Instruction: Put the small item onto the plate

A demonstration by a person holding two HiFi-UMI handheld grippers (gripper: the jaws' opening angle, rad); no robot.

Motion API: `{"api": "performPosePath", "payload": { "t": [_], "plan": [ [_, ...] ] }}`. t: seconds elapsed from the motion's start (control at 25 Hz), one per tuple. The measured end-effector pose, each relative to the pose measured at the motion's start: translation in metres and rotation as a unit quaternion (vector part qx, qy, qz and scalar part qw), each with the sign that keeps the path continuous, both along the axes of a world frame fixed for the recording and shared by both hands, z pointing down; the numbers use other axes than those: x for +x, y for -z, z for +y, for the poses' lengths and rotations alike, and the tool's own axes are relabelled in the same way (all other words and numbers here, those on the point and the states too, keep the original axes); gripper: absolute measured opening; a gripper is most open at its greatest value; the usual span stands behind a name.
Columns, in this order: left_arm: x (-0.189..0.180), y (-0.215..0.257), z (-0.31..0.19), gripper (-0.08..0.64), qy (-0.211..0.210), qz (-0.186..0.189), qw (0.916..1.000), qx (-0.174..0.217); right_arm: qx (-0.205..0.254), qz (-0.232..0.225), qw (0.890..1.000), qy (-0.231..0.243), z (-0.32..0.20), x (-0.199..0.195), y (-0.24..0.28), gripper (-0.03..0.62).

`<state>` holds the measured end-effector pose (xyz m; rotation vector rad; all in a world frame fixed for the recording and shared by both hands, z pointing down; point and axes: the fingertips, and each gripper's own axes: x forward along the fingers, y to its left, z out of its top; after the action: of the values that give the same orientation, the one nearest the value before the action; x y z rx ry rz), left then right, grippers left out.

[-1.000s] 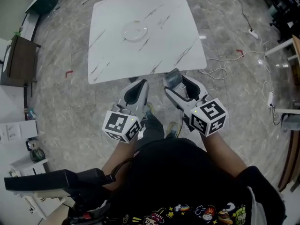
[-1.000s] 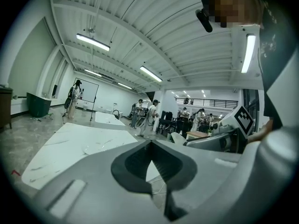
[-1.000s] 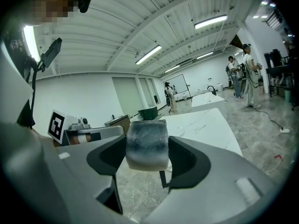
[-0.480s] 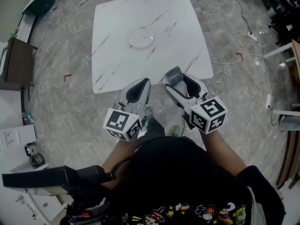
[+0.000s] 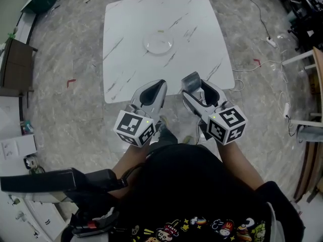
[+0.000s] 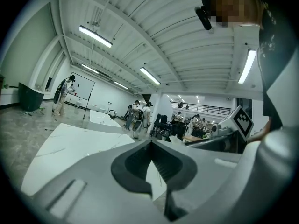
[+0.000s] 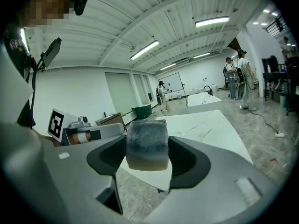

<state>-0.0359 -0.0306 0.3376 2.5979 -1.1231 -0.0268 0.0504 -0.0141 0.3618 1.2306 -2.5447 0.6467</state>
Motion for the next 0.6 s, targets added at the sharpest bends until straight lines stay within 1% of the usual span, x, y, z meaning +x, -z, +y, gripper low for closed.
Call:
{"api": "performPosePath", "payload": {
  "t": [0.28,0.6],
  "plan": [
    [-0.016,-0.006,-0.011,0.0,-0.01,0.005,0.9999,-0.005,-0.002,0.004,1.0,-0.011,-0.014,-0.013,-0.005,0.31],
    [-0.043,-0.008,-0.029,0.0,0.01,0.0,0.9999,-0.004,-0.002,0.005,1.0,0.0,-0.034,-0.029,-0.008,0.31]
  ]
}}
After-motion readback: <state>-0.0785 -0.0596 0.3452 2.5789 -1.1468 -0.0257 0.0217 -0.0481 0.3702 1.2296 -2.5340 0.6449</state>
